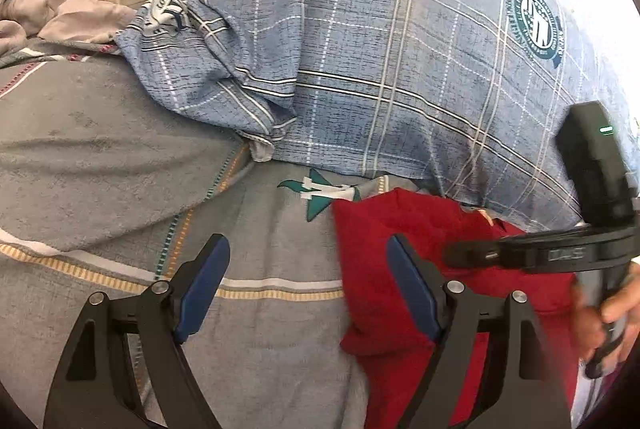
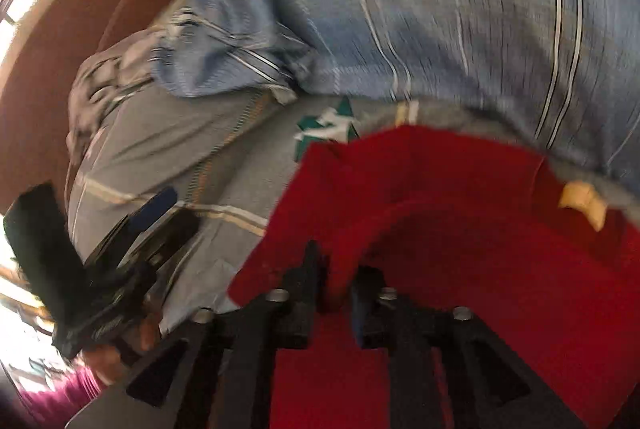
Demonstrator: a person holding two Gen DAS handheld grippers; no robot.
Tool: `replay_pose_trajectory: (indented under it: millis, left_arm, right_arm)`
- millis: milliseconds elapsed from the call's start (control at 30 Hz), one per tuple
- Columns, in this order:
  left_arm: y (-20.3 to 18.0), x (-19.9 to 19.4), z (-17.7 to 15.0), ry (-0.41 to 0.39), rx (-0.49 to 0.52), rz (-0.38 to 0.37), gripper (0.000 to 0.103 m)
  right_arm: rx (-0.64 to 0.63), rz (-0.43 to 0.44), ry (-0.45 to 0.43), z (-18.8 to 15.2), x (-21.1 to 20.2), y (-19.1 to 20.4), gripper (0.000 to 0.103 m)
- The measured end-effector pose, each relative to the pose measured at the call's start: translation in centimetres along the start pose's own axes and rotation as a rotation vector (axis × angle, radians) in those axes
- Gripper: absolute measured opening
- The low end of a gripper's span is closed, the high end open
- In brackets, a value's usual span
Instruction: Fold small clothes
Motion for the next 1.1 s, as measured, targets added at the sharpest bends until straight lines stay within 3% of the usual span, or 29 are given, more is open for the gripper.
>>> replay_pose_trajectory:
  millis: [33,200,333,433,600,667,700,733,767,867,933,1000,1100]
  left_arm:
    - [-0.1,0.0,-0.1,0.003,0.002,-0.013,0.081]
    - [-0.7,0.0,-0.3,0.015,0.015,-0.051,0.081]
    - [-1.2,0.3,-0.8,0.029,0.033,-0.054,0.081]
    - [-1.4,0.6,-1.1,0.035,0.034,-0.048,0.081]
    - [-1.8,1.0,-1.7,0.034,0.047,-0.041,0.081]
    - [-2.1,1.2,-2.0,0.036,0.056,-0.044,0.081]
    - [-2.4,1.2,-2.2,0.036,0.066,-0.044,0.081]
    - [-2.6,1.2,-2.3,0.034,0.077,-0.041,0.081]
    - [-2.7,1.2,-2.4,0.034,0.085,-0.039,0.081]
    - [-2.9,1.1,-2.6,0.030,0.096,-0.044,0.081]
    - [-3.0,1.1,-2.5,0.032,0.095,-0.047,0.081]
    - [-3.1,1.2,-2.6,0.036,0.096,-0.053,0.081]
    - [-3.4,1.0,-2.8,0.038,0.111,-0.054,0.081]
  right_arm:
    - [0.019,0.003,-0.005,-0.1,-0.4,-0.1,0.055]
    - [0.046,-0.051,-0.169,-3.6,-7.9,-1.2,0.058]
    - [0.025,-0.335,-0.269,-9.9,-15.3,-2.8,0.069]
    - [0.034,-0.476,-0.242,-15.2,-18.1,-4.3,0.069]
    - [0.113,-0.515,-0.158,-21.5,-16.6,-6.9,0.069]
    - [0.111,-0.568,-0.146,-21.9,-15.7,-7.7,0.063]
    - [0.107,-0.608,-0.137,-21.9,-15.1,-8.2,0.051]
    - [0.109,-0.634,-0.140,-21.7,-14.7,-8.4,0.019]
    - [0.120,-0.653,-0.158,-21.6,-14.9,-8.8,0.010]
    - [0.218,-0.628,-0.306,-22.4,-17.7,-9.7,0.008]
    - [0.268,-0.656,-0.317,-23.4,-18.7,-10.4,0.008]
    - [0.317,-0.636,-0.267,-24.7,-18.0,-11.5,0.009]
    - [0.355,-0.622,-0.218,-25.9,-17.8,-12.0,0.033]
Point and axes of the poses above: each gripper's, at about its wrist camera, not at the fingertips, and x roughly the way its jaws point, y to its left, z to its top, the point moved 1 cm from there along x, roughly the way its jaws point, and after that the axes turned 11 degrees about -x, right-handed, at the moved point
